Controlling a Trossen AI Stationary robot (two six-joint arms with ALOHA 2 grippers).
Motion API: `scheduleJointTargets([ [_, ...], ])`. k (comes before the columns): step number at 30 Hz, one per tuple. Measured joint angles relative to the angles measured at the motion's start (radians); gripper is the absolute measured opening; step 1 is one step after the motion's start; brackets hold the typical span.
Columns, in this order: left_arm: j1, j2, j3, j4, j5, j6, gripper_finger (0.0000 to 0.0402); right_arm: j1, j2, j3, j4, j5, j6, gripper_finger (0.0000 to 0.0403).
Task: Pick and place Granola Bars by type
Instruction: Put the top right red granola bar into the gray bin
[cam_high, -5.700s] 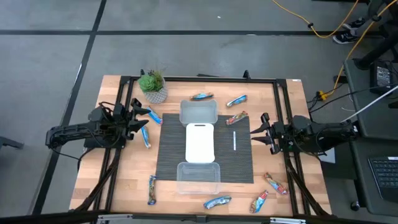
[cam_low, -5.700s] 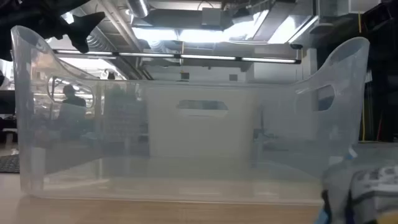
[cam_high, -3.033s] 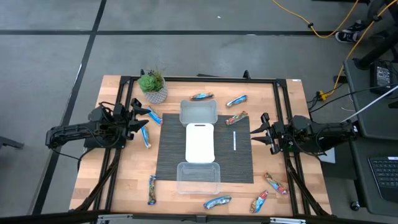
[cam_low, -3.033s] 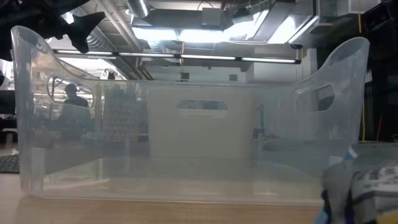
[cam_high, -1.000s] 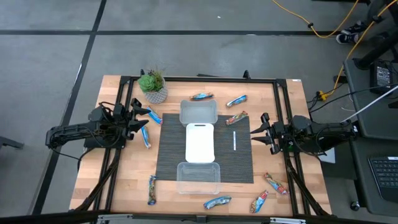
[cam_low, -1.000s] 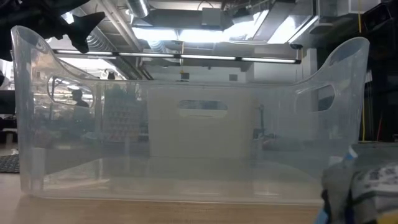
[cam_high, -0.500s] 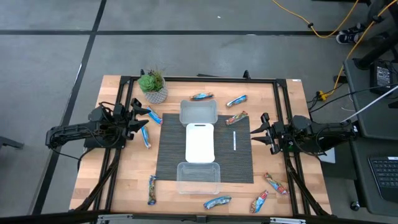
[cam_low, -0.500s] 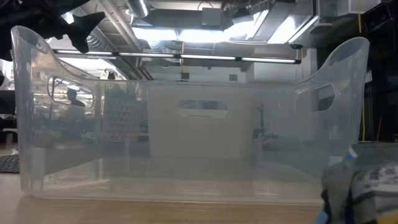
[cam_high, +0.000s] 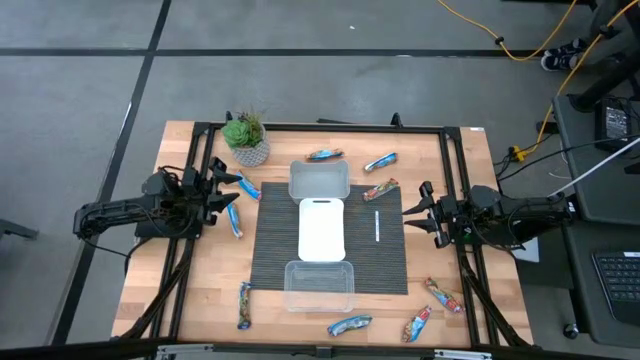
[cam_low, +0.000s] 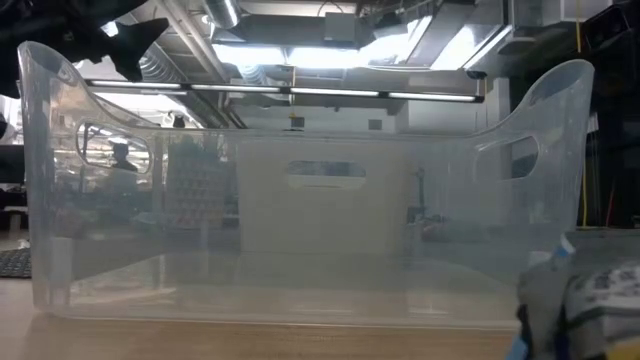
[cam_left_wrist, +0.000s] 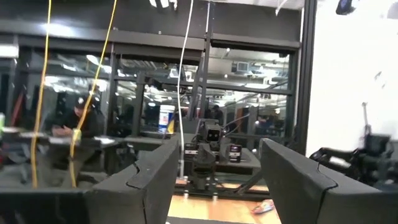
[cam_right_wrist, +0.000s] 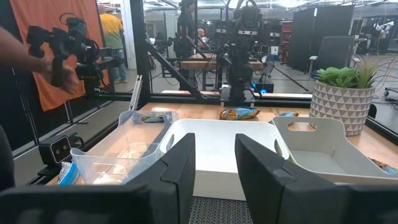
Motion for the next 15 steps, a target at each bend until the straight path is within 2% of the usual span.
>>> scheduleJointTargets([
  [4, 0.000, 0.000, 0.000, 0.000, 0.000, 0.059, 0.0219, 0.000, 0.000, 0.000, 0.000, 0.000, 0.000, 0.0117],
  [15, 0.000, 0.000, 0.000, 0.000, -0.018, 0.045, 0.0219, 0.000, 0.000, 0.000, 0.000, 0.000, 0.000, 0.0117],
])
